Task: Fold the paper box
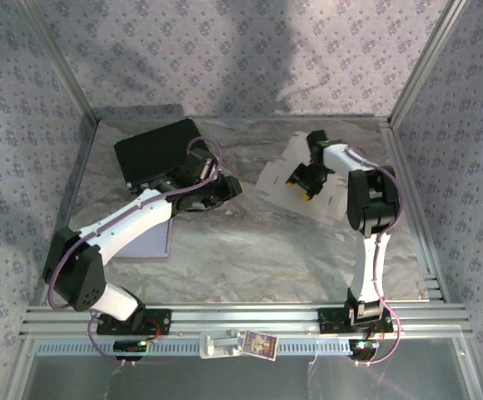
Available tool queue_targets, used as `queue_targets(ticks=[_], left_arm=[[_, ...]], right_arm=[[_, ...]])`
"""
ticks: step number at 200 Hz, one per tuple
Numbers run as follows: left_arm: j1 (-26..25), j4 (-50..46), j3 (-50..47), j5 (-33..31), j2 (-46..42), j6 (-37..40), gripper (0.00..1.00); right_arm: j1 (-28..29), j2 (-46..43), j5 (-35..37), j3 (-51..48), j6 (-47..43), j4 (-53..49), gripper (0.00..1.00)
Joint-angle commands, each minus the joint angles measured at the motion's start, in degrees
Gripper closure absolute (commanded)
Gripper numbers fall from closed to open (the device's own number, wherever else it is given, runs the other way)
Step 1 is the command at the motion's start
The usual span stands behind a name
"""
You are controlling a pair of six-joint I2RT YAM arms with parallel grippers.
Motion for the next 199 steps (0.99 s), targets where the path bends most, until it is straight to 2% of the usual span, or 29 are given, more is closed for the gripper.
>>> queue_targets(ticks=[1,14,27,43,61,78,105,121,152,199], left_arm=[[2.5,-2.5,-2.0,0.6,-2.4,0.4,0.63],[3.7,-3.9,-3.4,1.1,-2.7,1.9,0.61],[4.6,-5.5,-4.4,1.5,-2.4,3.2,0.6],[4.9,-4.7,-6.0,2.4,-1.7,3.7,0.6],[4.9,-1.6,-6.8,4.1,0.6,3.7,0.59],[4.8,0.3,-4.5,6.6,5.4,5.6,0.59],[4.5,-4.6,6.0,8.4,15.5,14.2,0.6],[4.5,-9.0,12.2,8.2,20.7,19.4,0.59],[5.3,-9.1,17.9,9.6,26.2,22.6,0.57],[5.3,-13.4,27.7,11.7,35.2,33.8,0.57]], right_arm=[[6.1,-5.1,-1.7,-7.8,-3.3,-5.8,0.48],[9.0,-8.9,-0.6,-11.0,-5.3,-6.0,0.48],[9.6,-12.2,3.0,-12.5,-8.7,-9.6,0.49],[7.5,-18.1,6.9,-15.4,-11.8,-8.5,0.49],[4.1,-26.0,6.7,-17.8,-14.0,-3.2,0.47],[1.1,-29.6,6.2,-17.5,-14.2,-1.9,0.46],[-3.0,-29.2,1.4,-18.5,-10.6,-0.6,0.48],[-3.0,-29.9,-0.1,-21.2,-7.0,2.2,0.48],[-2.8,-29.8,-1.7,-23.4,-0.1,4.7,0.49],[-4.7,-25.2,-2.5,-23.9,-2.1,2.9,0.5]])
